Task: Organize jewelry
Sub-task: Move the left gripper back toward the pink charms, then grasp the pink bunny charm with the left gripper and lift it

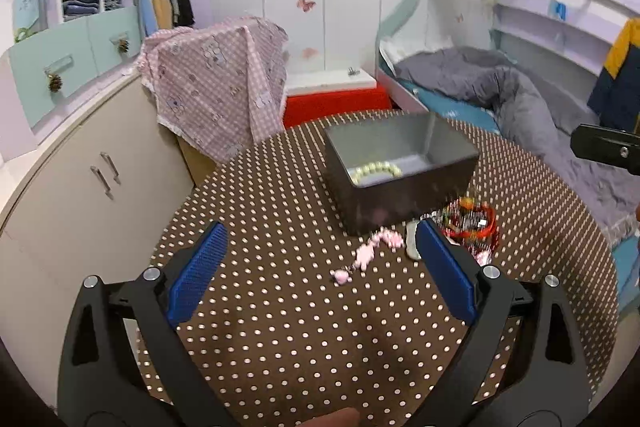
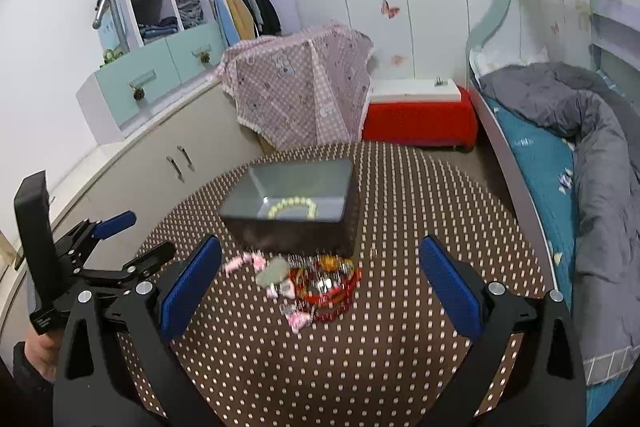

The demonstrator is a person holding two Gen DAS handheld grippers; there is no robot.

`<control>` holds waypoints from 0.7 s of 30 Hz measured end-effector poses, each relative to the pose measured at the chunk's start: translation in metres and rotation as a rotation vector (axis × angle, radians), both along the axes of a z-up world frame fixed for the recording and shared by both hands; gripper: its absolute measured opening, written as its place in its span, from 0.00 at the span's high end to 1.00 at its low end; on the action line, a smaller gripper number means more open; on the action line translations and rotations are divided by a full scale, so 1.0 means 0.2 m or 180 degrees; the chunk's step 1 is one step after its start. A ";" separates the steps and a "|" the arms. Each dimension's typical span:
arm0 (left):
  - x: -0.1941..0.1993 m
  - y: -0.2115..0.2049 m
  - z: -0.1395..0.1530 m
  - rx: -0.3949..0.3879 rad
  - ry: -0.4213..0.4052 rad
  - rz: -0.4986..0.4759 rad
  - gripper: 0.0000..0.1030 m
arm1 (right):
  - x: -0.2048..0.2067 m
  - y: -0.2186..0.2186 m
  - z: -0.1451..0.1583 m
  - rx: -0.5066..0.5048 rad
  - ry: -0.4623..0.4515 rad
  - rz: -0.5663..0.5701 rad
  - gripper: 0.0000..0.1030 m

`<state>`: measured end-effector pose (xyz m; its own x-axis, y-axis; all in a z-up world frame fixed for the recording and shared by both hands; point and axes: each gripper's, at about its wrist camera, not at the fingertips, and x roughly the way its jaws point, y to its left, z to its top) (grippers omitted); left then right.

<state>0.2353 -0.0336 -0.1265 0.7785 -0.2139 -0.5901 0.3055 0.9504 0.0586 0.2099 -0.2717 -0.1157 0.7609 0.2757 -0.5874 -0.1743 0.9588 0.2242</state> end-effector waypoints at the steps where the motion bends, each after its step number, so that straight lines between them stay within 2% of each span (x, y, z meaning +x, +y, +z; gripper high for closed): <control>1: 0.01 -0.01 -0.03 0.0034 0.0037 -0.0028 0.10 | 0.00 0.00 -0.03 0.0005 0.0050 -0.0010 0.07; 7: 0.11 -0.06 -0.20 0.0227 0.0254 -0.0170 0.10 | -0.02 -0.01 -0.14 0.0005 0.0270 -0.0042 0.07; 11: 0.17 -0.09 -0.27 0.0309 0.0429 -0.0329 0.21 | -0.03 0.00 -0.19 -0.0017 0.0351 -0.0031 0.07; 14: 0.22 -0.10 -0.30 0.0238 0.0625 -0.0459 0.45 | -0.03 0.02 -0.22 -0.0039 0.0410 -0.0042 0.07; 16: 0.24 -0.10 -0.32 0.0177 0.0775 -0.0587 0.73 | -0.03 0.04 -0.23 -0.0053 0.0441 -0.0051 0.07; 17: 0.23 -0.10 -0.32 0.0144 0.0779 -0.0649 0.76 | -0.04 0.05 -0.24 -0.0066 0.0457 -0.0056 0.07; 18: 0.23 -0.11 -0.31 0.0125 0.0782 -0.0697 0.85 | -0.05 0.06 -0.25 -0.0082 0.0476 -0.0065 0.07; 21: 0.20 -0.11 -0.30 0.0048 0.0791 -0.0876 0.86 | -0.07 0.09 -0.27 -0.0103 0.0514 -0.0091 0.07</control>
